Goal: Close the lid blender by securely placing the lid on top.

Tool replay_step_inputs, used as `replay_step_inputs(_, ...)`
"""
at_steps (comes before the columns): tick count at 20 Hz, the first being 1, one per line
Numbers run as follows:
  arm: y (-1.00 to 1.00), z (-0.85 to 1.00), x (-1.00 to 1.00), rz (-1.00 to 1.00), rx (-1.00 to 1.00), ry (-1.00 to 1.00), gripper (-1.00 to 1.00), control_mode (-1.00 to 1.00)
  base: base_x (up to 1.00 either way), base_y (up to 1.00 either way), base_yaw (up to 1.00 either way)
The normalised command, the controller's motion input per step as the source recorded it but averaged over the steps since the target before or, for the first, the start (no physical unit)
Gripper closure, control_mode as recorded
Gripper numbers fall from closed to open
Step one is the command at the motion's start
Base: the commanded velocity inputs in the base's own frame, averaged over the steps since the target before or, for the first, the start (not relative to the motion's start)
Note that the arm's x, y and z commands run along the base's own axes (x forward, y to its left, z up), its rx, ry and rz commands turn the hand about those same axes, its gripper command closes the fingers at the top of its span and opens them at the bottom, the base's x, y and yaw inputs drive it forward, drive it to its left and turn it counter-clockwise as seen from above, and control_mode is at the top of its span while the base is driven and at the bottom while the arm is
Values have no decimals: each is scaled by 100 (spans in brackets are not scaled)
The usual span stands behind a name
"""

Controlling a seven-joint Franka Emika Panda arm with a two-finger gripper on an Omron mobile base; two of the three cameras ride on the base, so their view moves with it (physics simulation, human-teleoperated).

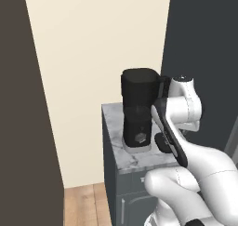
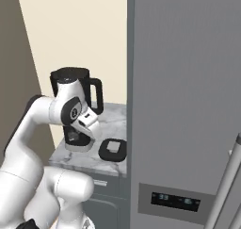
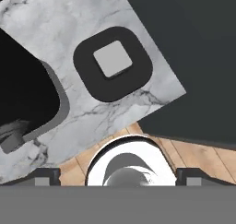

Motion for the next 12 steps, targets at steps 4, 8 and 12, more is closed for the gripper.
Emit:
replay_step_inputs(4, -32, -42, 0, 23, -2, 0, -100, -100, 0, 0, 0)
replay_step_inputs(8, -27, -33, -2, 17, -3, -2, -100, -100, 0, 0, 0)
replay_step_inputs(12, -21, -30, 0, 13, 0, -3, -100, -100, 0, 0, 0)
